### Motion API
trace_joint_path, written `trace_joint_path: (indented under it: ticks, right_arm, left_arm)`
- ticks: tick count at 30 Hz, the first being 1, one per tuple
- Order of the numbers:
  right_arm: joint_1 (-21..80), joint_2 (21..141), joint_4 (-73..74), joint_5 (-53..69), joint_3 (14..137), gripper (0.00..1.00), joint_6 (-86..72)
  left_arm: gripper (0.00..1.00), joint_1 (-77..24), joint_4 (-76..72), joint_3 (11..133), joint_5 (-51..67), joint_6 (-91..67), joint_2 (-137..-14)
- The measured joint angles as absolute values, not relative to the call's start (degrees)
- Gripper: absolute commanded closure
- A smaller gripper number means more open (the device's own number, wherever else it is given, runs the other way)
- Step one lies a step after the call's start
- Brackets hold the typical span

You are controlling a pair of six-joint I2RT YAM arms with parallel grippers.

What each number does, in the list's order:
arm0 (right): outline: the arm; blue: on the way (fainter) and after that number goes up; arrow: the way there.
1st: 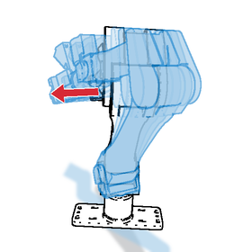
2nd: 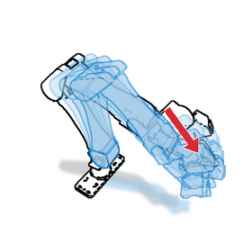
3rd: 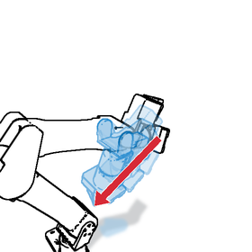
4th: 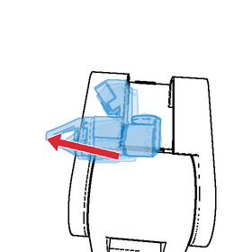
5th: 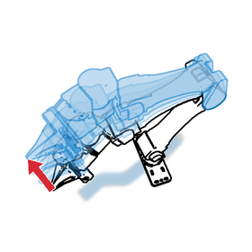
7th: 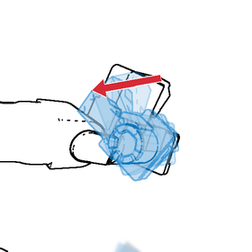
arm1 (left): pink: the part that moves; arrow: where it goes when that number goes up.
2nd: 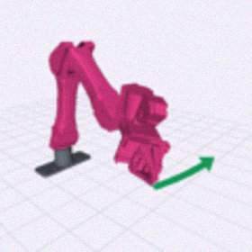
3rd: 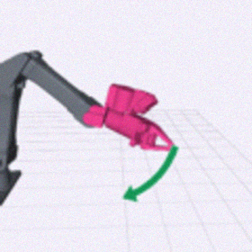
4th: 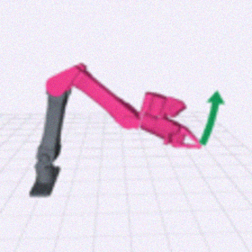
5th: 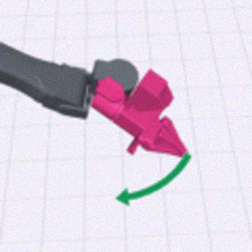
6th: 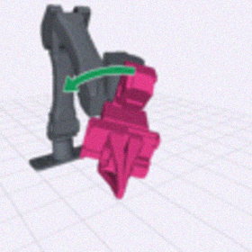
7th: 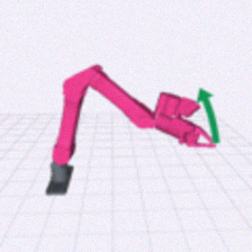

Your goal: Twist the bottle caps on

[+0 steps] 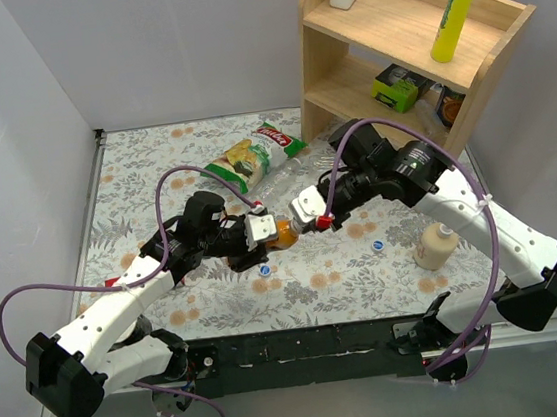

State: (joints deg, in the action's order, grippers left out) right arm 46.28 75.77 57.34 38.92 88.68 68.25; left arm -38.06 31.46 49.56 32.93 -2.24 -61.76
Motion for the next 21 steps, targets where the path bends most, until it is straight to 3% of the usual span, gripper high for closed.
trace_joint_path:
  ticks: [1, 2, 10, 15, 16, 18, 19, 21]
  right_arm:
    - [46.3, 76.18, 57.49, 38.83, 89.12, 0.95, 67.29]
    - [46.3, 76.6, 57.54, 38.7, 89.43, 0.98, 66.81]
    - [45.06, 85.76, 57.67, 36.56, 97.43, 0.99, 48.03]
    - [40.49, 94.19, 56.69, 39.2, 102.41, 0.96, 27.81]
    - [38.96, 95.33, 55.72, 40.75, 102.08, 0.74, 23.59]
    - [36.56, 97.34, 54.63, 43.18, 101.78, 0.62, 17.76]
    - [35.79, 98.21, 54.37, 44.36, 102.02, 0.49, 15.99]
    - [34.76, 99.79, 54.26, 46.54, 104.12, 0.38, 14.33]
  left_arm:
    - [1.0, -38.06, 31.55, 49.56, 32.73, -2.37, -61.76]
    - [1.0, -38.06, 31.51, 49.56, 32.36, -2.59, -61.76]
    - [1.0, -37.6, 26.2, 46.63, 24.8, -6.0, -61.41]
    - [1.0, -37.63, 21.32, 43.92, 15.68, -8.88, -61.3]
    - [1.0, -37.65, 20.75, 43.68, 13.98, -9.45, -61.32]
    - [1.0, -37.82, 20.23, 43.57, 11.25, -10.39, -61.47]
    - [1.0, -37.87, 20.12, 43.53, 10.24, -10.85, -61.52]
    - [1.0, -38.06, 19.29, 43.53, 9.13, -12.05, -61.49]
